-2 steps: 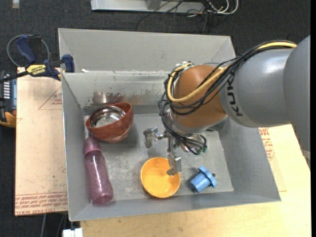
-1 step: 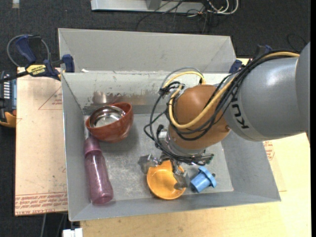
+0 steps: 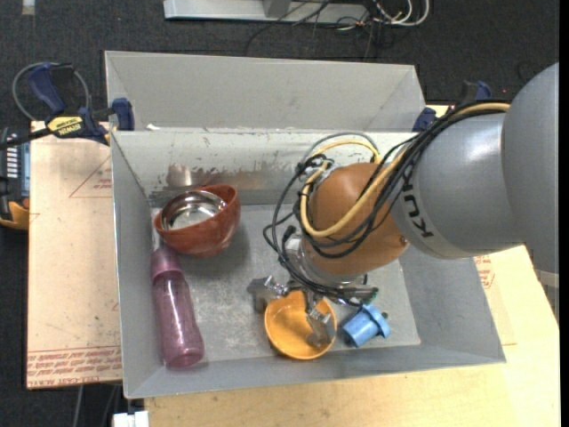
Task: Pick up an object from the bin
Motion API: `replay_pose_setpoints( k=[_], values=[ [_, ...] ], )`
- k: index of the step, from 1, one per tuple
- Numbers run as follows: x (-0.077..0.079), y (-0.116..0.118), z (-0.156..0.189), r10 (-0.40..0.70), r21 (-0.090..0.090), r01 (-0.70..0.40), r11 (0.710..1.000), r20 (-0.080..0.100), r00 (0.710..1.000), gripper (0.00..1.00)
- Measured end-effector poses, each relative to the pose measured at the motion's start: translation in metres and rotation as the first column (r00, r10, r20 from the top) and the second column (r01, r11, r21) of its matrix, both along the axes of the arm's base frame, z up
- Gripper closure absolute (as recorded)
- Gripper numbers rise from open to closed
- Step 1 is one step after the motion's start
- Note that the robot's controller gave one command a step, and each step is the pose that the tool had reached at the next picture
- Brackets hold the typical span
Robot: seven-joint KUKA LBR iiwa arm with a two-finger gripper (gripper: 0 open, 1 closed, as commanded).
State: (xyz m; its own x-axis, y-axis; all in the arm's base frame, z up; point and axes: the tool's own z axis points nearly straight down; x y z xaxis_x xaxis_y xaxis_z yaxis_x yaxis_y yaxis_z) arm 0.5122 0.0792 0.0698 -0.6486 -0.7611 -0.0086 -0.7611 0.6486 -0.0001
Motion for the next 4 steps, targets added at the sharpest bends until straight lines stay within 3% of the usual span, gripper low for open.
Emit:
replay_pose_setpoints(
  k=[1, 4],
  values=[
    [-0.029, -0.008, 0.001, 0.411, 0.001, -0.411, 0.912, 0.002, 0.912, 1.00],
    [-0.030, -0.007, 0.021, 0.407, 0.003, -0.407, 0.913, 0.002, 0.913, 1.00]
  ],
)
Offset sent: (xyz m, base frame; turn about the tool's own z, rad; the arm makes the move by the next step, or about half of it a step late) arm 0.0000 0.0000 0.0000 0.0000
